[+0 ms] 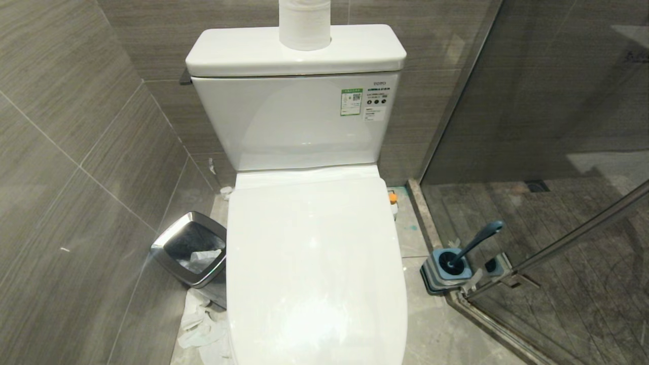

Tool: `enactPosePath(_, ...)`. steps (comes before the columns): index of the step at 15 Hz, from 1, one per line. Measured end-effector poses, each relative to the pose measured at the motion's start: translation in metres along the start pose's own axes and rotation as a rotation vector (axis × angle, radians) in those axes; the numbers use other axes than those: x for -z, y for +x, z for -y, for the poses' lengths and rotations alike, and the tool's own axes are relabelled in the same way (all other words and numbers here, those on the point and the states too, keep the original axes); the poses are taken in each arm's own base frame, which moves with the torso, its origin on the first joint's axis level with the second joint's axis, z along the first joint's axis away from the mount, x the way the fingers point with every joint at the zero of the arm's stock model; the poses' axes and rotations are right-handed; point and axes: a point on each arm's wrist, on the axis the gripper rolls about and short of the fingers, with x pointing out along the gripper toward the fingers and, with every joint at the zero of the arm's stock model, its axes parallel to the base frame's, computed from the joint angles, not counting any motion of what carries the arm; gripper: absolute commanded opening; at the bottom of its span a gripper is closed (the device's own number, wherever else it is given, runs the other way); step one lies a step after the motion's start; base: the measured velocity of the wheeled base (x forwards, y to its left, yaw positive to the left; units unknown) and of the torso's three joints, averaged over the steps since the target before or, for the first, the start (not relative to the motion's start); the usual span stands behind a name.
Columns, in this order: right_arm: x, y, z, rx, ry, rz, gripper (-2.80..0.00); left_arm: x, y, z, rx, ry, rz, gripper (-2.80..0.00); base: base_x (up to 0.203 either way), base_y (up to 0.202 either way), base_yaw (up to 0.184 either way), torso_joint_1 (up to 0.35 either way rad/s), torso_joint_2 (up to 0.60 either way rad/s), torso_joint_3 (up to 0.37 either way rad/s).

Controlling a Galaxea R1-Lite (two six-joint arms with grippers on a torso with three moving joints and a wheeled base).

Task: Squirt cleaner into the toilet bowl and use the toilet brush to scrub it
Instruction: Use the left hand to lift the toilet lid slightly

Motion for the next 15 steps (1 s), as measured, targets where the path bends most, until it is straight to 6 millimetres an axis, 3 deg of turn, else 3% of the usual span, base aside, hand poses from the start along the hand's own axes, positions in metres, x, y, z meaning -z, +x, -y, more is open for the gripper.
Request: enactPosePath(15, 0.0000, 0.0000, 0.0000, 0.000, 0.001, 0.000, -2.80, -0.0001, 0.0000, 0.0000, 0.002, 0.005, 0.001, -2.80, 0.000, 0.000, 0.000, 0.000, 0.00, 0.000)
